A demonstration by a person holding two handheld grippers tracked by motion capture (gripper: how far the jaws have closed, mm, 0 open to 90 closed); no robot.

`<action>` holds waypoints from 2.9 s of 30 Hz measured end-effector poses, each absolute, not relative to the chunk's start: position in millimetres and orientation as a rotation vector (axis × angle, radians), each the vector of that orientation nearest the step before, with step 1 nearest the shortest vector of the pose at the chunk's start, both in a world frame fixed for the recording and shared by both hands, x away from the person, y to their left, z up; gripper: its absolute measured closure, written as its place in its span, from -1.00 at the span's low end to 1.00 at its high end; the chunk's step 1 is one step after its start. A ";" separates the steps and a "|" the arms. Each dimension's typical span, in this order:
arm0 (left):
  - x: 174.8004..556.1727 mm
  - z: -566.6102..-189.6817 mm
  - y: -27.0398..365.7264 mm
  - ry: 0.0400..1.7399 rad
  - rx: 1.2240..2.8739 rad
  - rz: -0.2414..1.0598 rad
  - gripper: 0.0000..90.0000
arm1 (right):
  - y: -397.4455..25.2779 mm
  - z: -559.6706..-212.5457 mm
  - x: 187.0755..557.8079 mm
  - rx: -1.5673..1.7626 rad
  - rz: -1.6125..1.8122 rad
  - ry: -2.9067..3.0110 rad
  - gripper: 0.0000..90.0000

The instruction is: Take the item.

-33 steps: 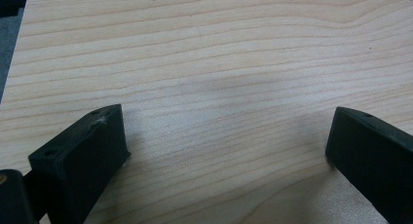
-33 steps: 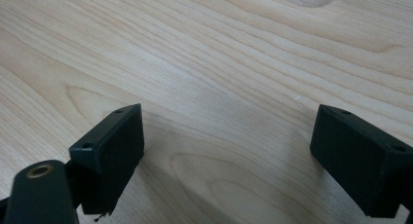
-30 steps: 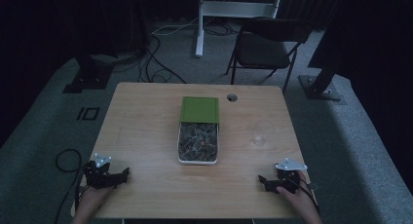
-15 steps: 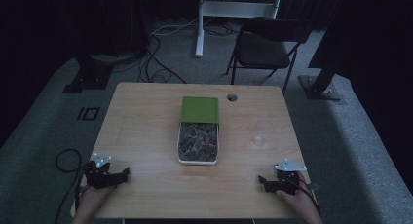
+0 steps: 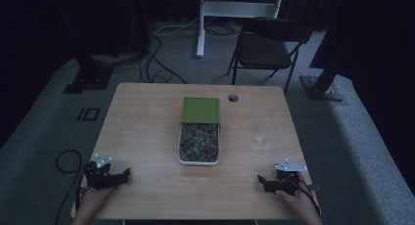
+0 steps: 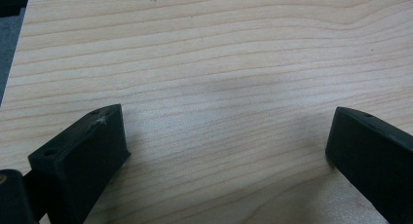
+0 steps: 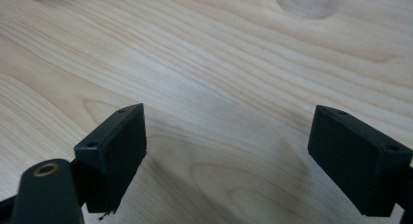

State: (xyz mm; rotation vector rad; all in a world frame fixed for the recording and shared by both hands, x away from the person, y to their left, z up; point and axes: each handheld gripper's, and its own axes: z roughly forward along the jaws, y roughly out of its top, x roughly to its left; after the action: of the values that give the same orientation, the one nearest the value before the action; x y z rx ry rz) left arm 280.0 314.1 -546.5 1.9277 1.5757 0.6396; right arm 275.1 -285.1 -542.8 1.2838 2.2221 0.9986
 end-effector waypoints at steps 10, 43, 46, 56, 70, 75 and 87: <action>280.0 -546.5 314.1 1.576 1.928 0.639 -0.96 | -278.3 -531.3 276.6 1.275 1.033 2.201 -0.68; 279.9 -546.5 314.1 1.576 1.928 0.639 -0.96 | -248.8 -483.0 287.1 1.175 1.120 2.152 -0.66; 279.9 -546.5 314.1 1.576 1.927 0.639 -0.96 | -245.9 -476.8 288.4 1.164 1.132 2.147 -0.66; 279.9 -546.5 314.1 1.576 1.927 0.639 -0.96 | -234.7 -455.9 293.6 1.122 1.161 2.131 -0.66; 279.9 -546.5 314.1 1.576 1.926 0.638 -0.96 | -208.9 -432.9 304.0 1.050 1.224 2.126 -0.66; 279.9 -546.5 314.1 1.576 1.926 0.638 -0.96 | -199.9 -429.9 307.2 1.033 1.239 2.136 -0.66; 279.9 -546.5 314.0 1.576 1.925 0.638 -0.96 | -170.4 -428.6 317.7 0.981 1.264 2.174 -0.65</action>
State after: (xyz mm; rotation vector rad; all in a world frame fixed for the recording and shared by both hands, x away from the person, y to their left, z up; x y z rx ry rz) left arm 279.9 314.0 -546.5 1.9254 1.5763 0.6380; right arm 317.7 -170.4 -428.6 0.9813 2.1743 1.2638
